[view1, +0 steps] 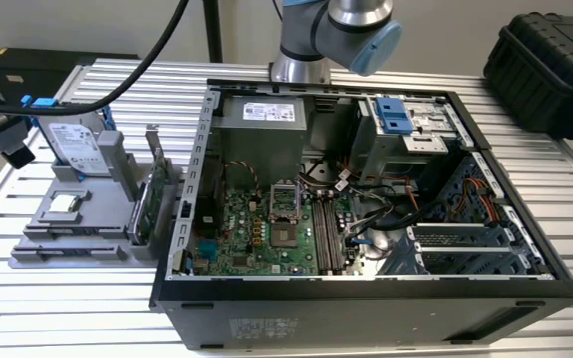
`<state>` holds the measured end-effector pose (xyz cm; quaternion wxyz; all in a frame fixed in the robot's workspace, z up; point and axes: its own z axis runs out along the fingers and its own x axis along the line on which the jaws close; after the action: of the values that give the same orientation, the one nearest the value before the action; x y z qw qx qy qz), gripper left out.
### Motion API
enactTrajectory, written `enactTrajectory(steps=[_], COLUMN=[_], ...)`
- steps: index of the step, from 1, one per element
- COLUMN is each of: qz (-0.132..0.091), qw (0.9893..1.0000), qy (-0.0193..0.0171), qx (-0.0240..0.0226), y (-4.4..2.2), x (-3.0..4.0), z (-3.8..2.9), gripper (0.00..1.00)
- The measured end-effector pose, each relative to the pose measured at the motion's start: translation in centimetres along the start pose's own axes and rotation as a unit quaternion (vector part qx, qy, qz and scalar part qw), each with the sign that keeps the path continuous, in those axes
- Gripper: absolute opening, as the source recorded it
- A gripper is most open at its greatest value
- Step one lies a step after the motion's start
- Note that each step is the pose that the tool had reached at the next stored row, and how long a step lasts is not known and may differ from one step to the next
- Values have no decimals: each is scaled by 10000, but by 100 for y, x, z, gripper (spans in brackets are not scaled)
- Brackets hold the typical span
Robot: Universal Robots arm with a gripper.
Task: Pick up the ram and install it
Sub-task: 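Pick up the ram and move it above insertion slot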
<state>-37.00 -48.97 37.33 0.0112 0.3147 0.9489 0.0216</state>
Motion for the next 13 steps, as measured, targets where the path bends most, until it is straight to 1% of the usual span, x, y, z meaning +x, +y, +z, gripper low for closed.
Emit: enactTrajectory(steps=[6, 13], qz=[158, 343], qw=[9999, 9994], qy=[-7, -16], qx=[2, 3], y=[0, 0], x=[0, 0], z=[2, 6], gripper=[0, 0])
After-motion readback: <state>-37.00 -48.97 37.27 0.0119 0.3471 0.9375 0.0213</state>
